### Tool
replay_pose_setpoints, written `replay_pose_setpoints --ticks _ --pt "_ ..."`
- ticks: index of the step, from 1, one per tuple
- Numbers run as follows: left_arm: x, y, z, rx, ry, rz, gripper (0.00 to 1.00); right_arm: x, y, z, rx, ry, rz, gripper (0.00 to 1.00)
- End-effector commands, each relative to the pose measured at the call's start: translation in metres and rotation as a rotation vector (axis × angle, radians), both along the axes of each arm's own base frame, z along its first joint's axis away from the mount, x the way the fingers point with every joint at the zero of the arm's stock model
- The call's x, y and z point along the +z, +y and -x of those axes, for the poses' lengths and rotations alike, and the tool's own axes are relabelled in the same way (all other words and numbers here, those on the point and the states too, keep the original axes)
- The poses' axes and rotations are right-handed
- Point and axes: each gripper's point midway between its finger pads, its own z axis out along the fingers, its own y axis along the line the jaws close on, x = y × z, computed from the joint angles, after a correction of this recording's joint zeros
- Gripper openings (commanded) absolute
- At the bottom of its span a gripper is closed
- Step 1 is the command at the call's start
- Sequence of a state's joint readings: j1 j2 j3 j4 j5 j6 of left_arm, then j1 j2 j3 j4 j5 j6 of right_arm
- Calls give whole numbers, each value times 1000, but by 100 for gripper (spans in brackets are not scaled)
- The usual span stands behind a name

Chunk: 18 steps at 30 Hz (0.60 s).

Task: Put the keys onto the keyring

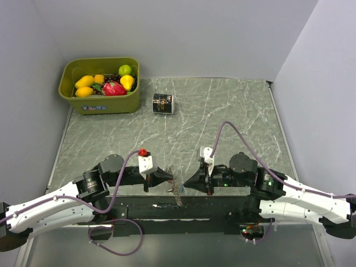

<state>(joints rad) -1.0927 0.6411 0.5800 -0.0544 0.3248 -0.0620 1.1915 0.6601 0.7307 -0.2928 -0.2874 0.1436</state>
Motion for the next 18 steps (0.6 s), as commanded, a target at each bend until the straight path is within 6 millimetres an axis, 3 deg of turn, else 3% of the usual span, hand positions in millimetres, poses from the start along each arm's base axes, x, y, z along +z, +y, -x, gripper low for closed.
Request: replay_pose_setpoints --ticks 1,6,18 --pt "29 -3 4 -38 -72 98 1 1 1 0 9 -22 -5 0" --pt "24 -9 18 -133 -58 81 1 -7 8 -8 -13 -28 41 0" --pt "19 -11 20 -146 -32 67 1 2 22 -13 8 -63 25 0"
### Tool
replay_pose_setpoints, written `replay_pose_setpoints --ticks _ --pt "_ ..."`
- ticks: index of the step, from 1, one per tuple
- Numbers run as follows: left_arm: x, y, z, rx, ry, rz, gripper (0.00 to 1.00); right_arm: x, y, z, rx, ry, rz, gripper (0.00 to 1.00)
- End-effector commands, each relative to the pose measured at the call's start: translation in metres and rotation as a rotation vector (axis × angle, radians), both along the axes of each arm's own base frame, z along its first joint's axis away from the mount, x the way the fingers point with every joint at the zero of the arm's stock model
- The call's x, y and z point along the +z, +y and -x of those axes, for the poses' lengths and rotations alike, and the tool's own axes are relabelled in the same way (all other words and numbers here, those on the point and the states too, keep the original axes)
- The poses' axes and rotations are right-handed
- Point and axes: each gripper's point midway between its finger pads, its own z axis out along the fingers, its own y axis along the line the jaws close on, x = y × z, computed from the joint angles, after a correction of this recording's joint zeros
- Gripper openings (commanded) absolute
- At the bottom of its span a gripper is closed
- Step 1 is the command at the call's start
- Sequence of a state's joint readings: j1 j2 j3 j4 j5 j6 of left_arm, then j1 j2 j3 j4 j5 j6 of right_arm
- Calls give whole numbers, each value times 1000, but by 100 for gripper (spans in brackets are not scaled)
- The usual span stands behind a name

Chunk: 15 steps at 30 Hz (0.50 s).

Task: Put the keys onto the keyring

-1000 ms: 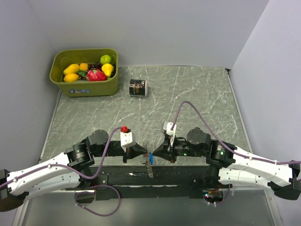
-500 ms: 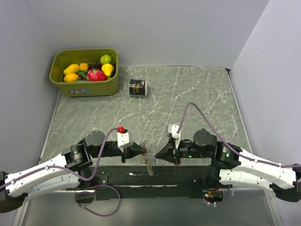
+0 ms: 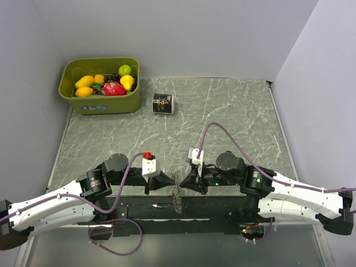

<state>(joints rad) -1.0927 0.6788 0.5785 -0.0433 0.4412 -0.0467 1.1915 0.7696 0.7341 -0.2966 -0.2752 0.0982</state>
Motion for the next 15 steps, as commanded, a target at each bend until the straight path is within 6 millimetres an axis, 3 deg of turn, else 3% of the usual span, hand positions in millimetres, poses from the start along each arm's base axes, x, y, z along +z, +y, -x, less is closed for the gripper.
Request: replay_pose_setpoints --ticks 1,15 --pt "25 -4 2 -26 -37 88 1 32 11 -4 13 -57 -87 0" --pt "13 -8 -2 -17 -35 35 1 42 10 -6 3 -79 -110 0"
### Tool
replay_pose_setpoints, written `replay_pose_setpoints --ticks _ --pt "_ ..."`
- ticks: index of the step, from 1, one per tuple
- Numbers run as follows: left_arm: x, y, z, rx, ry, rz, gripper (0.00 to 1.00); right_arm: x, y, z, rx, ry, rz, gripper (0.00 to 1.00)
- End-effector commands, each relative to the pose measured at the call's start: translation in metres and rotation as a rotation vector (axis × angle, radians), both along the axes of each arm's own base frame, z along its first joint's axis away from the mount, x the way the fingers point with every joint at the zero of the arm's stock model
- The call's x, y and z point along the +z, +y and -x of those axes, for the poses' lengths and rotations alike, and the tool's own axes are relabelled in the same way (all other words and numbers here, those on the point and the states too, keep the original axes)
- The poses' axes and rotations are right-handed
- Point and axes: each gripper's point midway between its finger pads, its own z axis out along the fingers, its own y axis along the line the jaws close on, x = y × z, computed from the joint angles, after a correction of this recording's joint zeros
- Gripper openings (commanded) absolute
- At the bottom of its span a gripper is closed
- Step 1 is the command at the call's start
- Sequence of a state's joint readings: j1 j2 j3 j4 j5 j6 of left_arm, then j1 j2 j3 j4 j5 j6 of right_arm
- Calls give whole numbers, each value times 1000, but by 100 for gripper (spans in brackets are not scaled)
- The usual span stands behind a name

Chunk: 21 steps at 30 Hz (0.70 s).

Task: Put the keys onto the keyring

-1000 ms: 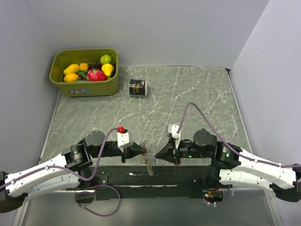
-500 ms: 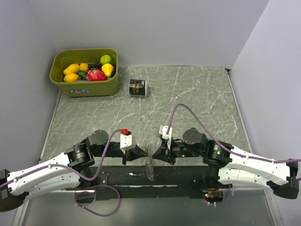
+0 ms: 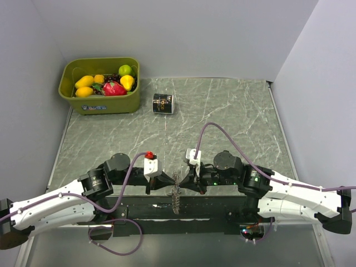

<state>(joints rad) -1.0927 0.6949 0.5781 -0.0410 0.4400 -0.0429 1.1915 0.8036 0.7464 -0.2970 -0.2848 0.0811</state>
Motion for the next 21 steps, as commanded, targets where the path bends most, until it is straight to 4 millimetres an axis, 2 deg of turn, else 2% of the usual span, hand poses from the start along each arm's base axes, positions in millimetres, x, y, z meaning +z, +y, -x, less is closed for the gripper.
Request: replay_pose_setpoints --ticks 1,16,21 --pt "17 -6 -1 -20 -38 47 1 47 5 -6 -15 -75 -131 0" --pt "15 -3 -7 19 -48 23 1 52 10 2 44 -73 -135 0" --pt "13 -3 -4 5 -40 10 1 50 12 -3 23 -74 -122 0"
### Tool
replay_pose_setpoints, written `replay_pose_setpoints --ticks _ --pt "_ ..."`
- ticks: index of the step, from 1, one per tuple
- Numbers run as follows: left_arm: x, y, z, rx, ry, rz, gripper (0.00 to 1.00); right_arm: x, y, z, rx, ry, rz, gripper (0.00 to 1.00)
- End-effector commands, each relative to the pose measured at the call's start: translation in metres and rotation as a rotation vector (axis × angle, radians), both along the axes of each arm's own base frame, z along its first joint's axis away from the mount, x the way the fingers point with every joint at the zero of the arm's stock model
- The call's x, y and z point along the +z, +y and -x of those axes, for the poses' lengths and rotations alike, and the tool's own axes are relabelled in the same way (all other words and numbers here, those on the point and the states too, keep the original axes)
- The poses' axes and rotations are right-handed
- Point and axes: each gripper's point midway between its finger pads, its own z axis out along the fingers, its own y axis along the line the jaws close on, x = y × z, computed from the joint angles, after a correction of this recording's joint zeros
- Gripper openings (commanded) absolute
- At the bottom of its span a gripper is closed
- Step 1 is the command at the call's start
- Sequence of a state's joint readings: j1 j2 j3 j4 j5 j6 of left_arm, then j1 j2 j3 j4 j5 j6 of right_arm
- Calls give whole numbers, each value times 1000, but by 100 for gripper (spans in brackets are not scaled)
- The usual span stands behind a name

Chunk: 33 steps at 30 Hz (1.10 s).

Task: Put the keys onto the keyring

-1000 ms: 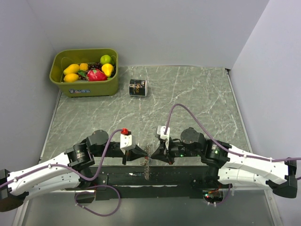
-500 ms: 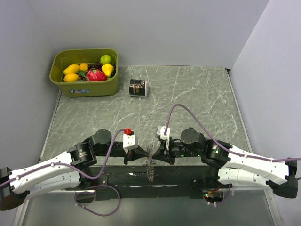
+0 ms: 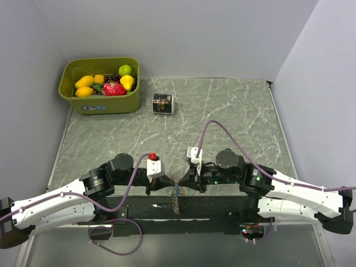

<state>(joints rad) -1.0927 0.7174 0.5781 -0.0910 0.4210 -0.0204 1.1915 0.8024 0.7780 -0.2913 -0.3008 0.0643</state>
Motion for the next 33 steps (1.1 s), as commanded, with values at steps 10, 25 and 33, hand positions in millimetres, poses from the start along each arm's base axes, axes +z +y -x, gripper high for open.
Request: replay_pose_setpoints --ticks 10,25,33 --pt "35 -2 -7 31 -63 89 1 31 7 0 15 -33 -76 0" --pt "38 -6 -6 -8 -103 71 1 19 9 -7 -18 -25 -25 0" --pt "41 -6 -2 -27 -104 90 1 11 9 -12 -46 -18 2 0"
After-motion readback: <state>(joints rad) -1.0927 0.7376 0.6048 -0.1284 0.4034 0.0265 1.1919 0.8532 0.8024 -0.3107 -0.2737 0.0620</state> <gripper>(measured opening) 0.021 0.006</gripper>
